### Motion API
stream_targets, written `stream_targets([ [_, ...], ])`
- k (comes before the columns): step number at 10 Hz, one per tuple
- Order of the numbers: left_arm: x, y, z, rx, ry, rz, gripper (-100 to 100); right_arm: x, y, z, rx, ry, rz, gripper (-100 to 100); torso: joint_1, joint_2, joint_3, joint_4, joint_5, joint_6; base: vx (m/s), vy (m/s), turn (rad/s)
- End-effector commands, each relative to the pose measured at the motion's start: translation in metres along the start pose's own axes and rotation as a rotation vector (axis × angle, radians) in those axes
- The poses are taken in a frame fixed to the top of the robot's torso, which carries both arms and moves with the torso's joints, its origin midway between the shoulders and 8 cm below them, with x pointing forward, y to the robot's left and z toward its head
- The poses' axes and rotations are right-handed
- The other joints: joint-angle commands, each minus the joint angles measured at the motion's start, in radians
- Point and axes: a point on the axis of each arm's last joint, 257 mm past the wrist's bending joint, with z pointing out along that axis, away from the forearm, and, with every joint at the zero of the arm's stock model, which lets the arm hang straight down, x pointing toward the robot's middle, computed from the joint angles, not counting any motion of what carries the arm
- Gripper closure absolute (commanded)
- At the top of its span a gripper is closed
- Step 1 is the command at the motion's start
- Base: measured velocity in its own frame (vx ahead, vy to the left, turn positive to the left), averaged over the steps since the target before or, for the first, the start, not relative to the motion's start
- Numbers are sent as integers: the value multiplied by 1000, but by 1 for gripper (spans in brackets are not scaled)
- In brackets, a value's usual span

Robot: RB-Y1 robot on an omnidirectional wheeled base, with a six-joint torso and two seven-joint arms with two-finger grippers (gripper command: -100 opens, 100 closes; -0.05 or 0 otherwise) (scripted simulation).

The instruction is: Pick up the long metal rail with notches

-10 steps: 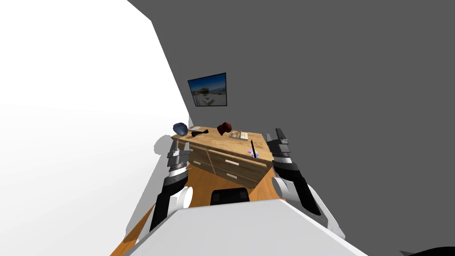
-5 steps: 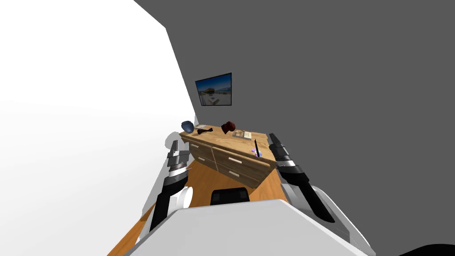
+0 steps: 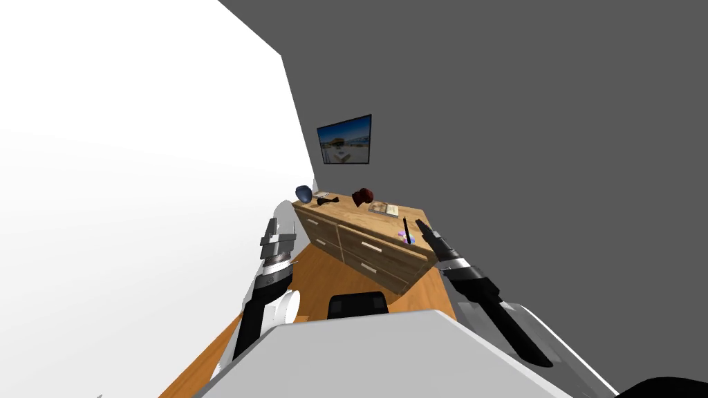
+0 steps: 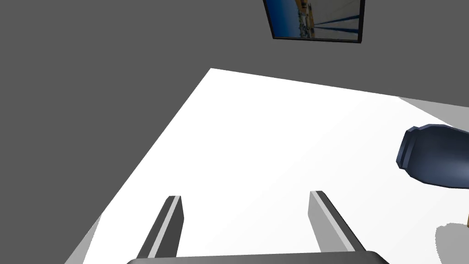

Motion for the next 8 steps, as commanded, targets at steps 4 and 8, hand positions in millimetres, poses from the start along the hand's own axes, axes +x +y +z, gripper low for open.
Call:
stream_targets([
  [4,0,0,0,0,0,0,0,15,-58,-38,122,193,-373,-100,0,0,0,0,0,0,-43,36,193],
  [8,0,0,0,0,0,0,0,18,-93,-65,162,333,-606,-100,-1,-3,-1,0,0,0,-12,19,132],
])
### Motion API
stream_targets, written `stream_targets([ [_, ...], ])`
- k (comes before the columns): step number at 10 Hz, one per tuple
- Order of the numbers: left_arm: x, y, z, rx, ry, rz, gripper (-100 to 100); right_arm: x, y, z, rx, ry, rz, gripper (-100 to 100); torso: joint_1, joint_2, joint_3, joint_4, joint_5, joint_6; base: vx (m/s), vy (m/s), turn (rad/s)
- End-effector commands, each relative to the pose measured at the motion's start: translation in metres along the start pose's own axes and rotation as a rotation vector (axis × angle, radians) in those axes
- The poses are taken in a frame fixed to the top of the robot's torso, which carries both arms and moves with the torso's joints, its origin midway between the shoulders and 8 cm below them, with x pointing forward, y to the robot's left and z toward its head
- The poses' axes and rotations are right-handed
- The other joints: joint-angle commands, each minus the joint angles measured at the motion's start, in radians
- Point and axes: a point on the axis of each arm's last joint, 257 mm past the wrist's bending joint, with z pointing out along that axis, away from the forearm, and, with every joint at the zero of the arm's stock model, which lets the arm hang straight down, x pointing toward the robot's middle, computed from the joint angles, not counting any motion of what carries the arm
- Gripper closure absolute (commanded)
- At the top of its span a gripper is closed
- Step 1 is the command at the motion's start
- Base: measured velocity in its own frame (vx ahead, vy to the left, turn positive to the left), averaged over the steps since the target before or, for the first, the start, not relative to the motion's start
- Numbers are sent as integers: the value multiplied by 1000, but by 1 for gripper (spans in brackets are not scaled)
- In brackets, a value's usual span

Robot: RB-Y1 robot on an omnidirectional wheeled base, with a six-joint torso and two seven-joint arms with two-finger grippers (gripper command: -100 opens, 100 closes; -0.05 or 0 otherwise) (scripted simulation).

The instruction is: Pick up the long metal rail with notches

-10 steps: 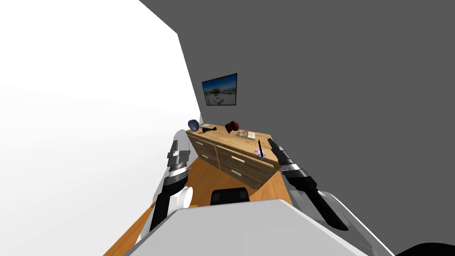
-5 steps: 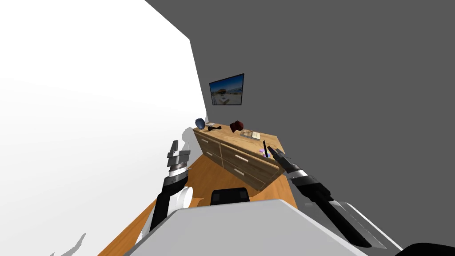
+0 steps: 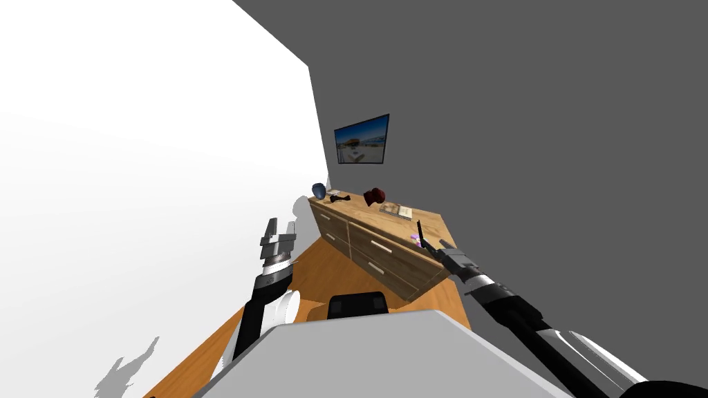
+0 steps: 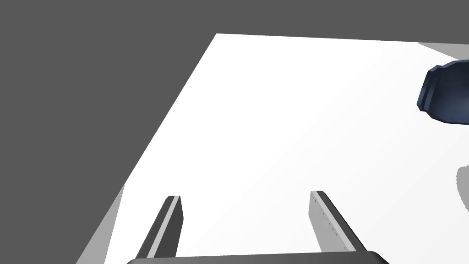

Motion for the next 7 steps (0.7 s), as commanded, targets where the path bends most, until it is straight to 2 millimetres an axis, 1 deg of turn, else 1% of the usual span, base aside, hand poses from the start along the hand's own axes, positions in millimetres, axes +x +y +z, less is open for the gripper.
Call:
stream_targets([
  [1,0,0,0,0,0,0,0,6,-7,-2,6,33,-64,-100,0,0,0,0,0,0,-14,19,77],
  [2,0,0,0,0,0,0,0,20,-24,-14,24,100,-180,-100,0,0,0,0,0,0,-11,25,181],
  [3,0,0,0,0,0,0,0,19,-23,-13,18,103,-186,-100,0,-1,0,0,0,0,-5,14,100],
  [4,0,0,0,0,0,0,0,32,-40,-25,28,171,-304,-100,-1,-1,0,0,0,1,-3,17,162],
  [5,0,0,0,0,0,0,0,32,-40,-24,22,175,-310,-100,-1,-1,0,0,0,0,0,12,83],
  [6,0,0,0,0,0,0,0,44,-58,-38,29,244,-425,-100,-1,-1,-1,0,0,0,6,20,190],
  [7,0,0,0,0,0,0,0,43,-57,-37,18,248,-435,-100,-1,-1,-1,0,0,0,7,11,104],
])
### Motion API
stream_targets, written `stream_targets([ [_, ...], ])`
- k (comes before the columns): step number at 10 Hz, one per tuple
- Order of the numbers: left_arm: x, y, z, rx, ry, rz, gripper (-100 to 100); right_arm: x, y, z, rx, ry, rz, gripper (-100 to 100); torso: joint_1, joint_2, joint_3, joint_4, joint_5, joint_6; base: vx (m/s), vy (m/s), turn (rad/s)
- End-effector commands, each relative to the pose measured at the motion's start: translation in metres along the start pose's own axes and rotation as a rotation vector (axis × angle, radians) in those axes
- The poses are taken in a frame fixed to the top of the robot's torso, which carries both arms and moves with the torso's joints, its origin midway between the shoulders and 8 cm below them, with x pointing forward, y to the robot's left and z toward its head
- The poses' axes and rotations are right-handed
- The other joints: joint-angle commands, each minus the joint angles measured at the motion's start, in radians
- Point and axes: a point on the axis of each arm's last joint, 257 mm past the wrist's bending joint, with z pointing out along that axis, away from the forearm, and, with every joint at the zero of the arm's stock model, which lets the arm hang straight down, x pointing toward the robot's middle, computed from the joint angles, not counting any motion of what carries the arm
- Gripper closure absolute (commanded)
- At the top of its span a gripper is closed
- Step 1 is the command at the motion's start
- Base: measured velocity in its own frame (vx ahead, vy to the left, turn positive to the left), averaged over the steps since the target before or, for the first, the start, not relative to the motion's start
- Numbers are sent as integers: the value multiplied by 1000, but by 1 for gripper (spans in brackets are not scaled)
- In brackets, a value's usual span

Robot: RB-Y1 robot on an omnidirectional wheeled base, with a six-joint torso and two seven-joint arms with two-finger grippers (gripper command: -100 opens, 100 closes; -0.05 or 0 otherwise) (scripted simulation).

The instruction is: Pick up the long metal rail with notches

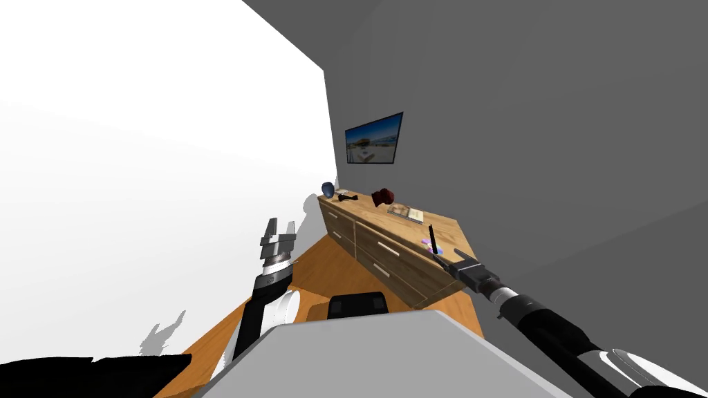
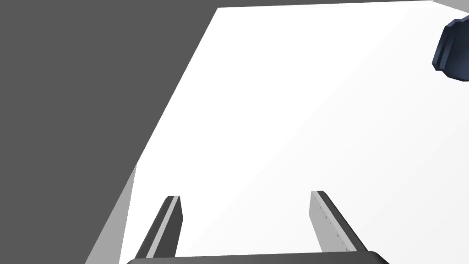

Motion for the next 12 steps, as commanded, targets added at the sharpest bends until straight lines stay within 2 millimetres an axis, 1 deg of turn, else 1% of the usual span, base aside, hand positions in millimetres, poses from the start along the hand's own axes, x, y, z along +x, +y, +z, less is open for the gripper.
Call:
stream_targets([
  [1,0,0,0,0,0,0,0,22,-13,-11,-3,80,-137,-100,0,0,0,0,0,0,9,15,208],
  [2,0,0,0,0,0,0,0,20,-12,-9,-15,81,-151,-100,0,0,0,0,0,-1,8,7,76],
  [3,0,0,0,0,0,0,0,40,-25,-21,-22,148,-263,-100,0,0,0,0,0,0,13,12,144],
  [4,0,0,0,0,0,0,0,38,-24,-19,-35,149,-278,-100,0,-1,0,0,0,0,13,4,101],
  [5,0,0,0,0,0,0,0,55,-37,-30,-52,214,-389,-100,0,-1,0,0,0,0,23,6,141],
  [6,0,0,0,0,0,0,0,54,-37,-29,-61,214,-404,-100,-1,-1,-1,0,0,0,21,4,115],
  [7,0,0,0,0,0,0,0,71,-50,-41,-82,276,-513,-100,-1,-1,-1,0,0,0,25,2,202],
  [8,0,0,0,0,0,0,0,69,-49,-39,-95,276,-527,-100,-1,-1,-1,0,0,0,22,-3,91],
  [9,0,0,0,0,0,0,0,85,-63,-53,-118,337,-631,-100,-1,-1,-1,0,0,0,29,0,165],
  [10,0,0,0,0,0,0,0,83,-62,-49,-134,335,-647,-100,-1,-2,-1,0,0,0,26,-6,89],
  [11,0,0,0,0,0,0,0,99,-76,-64,-161,394,-744,-100,-1,-2,-1,0,0,0,38,-10,156],
  [12,0,0,0,0,0,0,0,96,-75,-60,-178,390,-760,-100,-1,-2,-1,0,0,0,32,-10,81],
])
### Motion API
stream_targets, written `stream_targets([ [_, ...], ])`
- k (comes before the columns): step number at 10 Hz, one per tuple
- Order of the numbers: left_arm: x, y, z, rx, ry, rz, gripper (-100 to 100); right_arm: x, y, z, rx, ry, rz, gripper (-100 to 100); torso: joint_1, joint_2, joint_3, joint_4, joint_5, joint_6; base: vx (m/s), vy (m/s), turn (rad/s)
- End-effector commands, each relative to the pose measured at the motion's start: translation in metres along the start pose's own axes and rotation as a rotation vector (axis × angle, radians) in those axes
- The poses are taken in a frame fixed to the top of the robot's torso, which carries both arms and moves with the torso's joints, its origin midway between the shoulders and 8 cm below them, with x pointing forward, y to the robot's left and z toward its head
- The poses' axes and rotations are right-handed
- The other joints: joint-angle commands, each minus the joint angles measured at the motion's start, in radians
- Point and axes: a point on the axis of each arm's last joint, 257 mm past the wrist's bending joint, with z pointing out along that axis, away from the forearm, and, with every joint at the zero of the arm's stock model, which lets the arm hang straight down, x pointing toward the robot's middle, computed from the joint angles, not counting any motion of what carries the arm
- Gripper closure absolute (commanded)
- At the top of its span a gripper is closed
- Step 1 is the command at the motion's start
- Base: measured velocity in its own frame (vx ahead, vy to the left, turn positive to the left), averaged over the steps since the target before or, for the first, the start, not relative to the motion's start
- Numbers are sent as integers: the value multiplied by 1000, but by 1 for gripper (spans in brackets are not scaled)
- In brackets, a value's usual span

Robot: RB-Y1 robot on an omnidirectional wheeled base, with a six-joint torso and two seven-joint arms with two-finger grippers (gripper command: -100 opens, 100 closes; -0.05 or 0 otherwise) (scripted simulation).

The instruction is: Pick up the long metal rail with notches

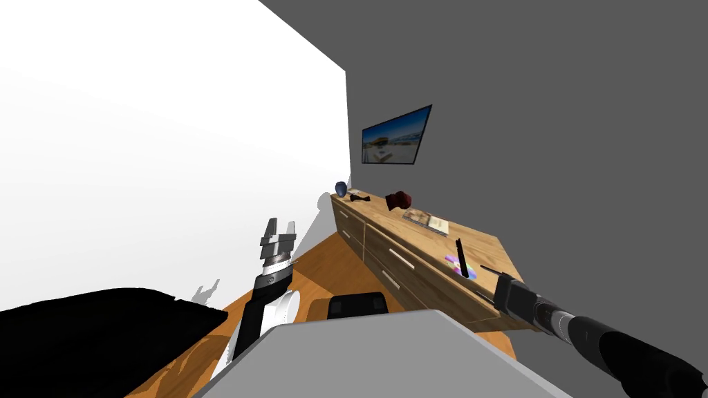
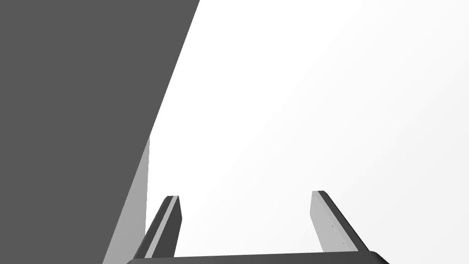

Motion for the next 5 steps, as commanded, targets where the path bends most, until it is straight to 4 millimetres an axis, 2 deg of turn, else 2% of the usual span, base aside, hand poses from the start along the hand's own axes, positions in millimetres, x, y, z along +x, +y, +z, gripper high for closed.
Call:
stream_targets([
  [1,0,0,0,0,0,0,0,25,2,-5,-45,56,-123,-100,0,0,0,0,0,0,39,-8,170],
  [2,0,0,0,0,0,0,0,21,0,-2,-58,47,-145,-100,0,0,0,0,0,0,29,-12,83],
  [3,0,0,0,0,0,0,0,42,2,-9,-99,90,-242,-100,0,0,0,0,0,0,31,-10,160],
  [4,0,0,0,0,0,0,0,39,1,-7,-107,83,-257,-100,0,0,0,0,0,0,30,-17,76],
  [5,0,0,0,0,0,0,0,59,2,-14,-151,120,-351,-100,0,0,0,0,0,0,46,-22,157],
])
